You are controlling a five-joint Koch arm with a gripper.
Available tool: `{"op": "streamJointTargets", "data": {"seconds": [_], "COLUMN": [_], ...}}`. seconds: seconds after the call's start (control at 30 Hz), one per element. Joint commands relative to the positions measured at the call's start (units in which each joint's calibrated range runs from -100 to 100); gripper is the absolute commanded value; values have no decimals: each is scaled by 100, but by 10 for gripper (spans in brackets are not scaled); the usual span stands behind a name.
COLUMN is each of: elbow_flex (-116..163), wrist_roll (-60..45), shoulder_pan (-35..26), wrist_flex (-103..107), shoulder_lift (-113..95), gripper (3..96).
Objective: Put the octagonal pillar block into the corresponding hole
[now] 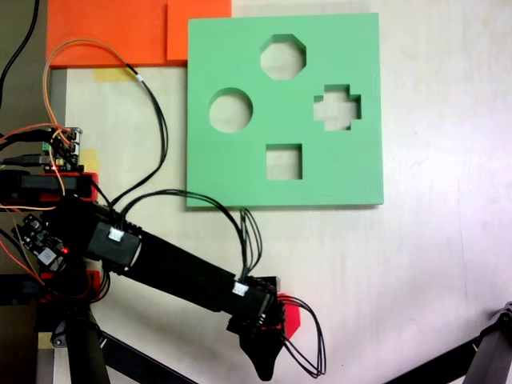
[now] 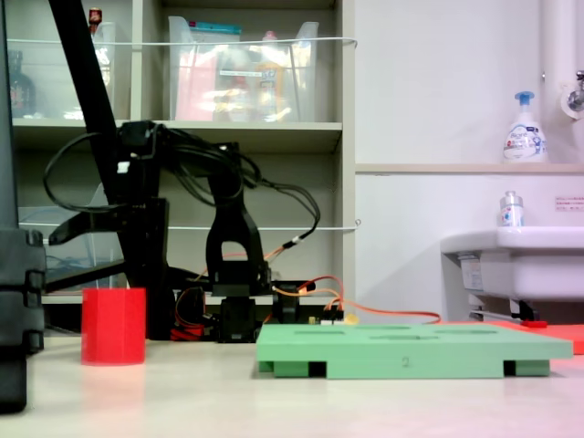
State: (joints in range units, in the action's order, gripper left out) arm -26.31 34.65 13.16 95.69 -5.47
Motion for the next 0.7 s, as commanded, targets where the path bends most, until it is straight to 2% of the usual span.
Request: {"op": "streamJointTargets", "data": {"seconds": [0.03,0.27,0.37,0.5,0.63,0.7], "elbow_flex": [-500,-689,-689,-659,-639,-639], "wrist_roll": [34,44,44,44,39,39], "shoulder_pan": [-5,-10,-10,15,34,34], "wrist_flex": [-397,-397,-397,-349,-263,-214], "shoulder_lift": [477,1246,1455,1637,1637,1637], "gripper": [958,946,792,718,518,475]}}
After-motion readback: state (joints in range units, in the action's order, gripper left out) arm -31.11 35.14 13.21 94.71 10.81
